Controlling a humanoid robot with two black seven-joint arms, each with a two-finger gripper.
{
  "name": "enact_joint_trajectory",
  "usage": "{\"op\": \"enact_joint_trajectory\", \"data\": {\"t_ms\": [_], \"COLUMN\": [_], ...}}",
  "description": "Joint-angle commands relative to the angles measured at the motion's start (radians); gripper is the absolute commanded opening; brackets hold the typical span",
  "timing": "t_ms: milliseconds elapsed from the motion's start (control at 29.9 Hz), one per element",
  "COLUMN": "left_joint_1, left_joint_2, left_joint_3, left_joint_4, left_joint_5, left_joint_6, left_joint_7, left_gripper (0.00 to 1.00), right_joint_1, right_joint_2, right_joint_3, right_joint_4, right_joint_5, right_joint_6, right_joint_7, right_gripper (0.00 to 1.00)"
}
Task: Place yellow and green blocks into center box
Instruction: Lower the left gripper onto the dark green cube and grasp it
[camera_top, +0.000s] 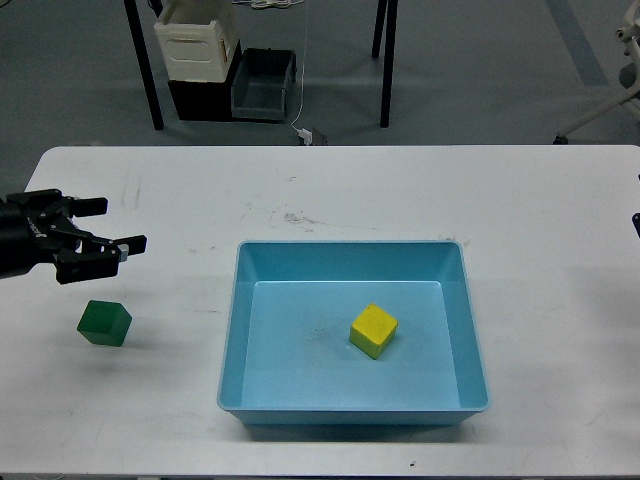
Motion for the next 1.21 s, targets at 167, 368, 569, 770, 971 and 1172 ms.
{"op": "enact_joint_trajectory", "data": {"t_ms": [167, 368, 569, 770, 971, 1172], "left_joint_1": [-0.021, -0.021, -0.03, -0.027, -0.038, -0.039], "left_joint_2": [-0.004, -0.004, -0.008, -0.047, -0.065, -0.104], "left_joint_3": [0.122, 0.19, 0.202, 0.216, 0.265, 0.265], "left_joint_4": [0.014, 0.071, 0.134, 0.181, 0.213, 0.227], "left_joint_5": [0.029, 0.055, 0.057, 0.066, 0.071, 0.081], "left_joint_6": [-0.135, -0.137, -0.134, -0.134, -0.129, -0.127], "left_joint_7": [0.0, 0.0, 0.0, 0.0, 0.0, 0.0], "left_gripper": [1.0, 1.0, 1.0, 1.0, 1.0, 1.0], "right_joint_1": [-0.024, -0.024, -0.026, -0.029, -0.027, -0.029], "right_joint_2": [0.004, 0.005, 0.007, 0.007, 0.007, 0.009], "right_joint_3": [0.003, 0.001, -0.002, -0.005, -0.01, -0.011], "right_joint_4": [-0.002, -0.005, -0.003, -0.005, -0.005, -0.007], "right_joint_5": [0.0, 0.0, 0.0, 0.0, 0.0, 0.0], "right_joint_6": [-0.007, -0.007, -0.007, -0.007, -0.007, -0.007], "right_joint_7": [0.003, 0.003, 0.003, 0.003, 0.003, 0.003], "right_gripper": [1.0, 1.0, 1.0, 1.0, 1.0, 1.0]}}
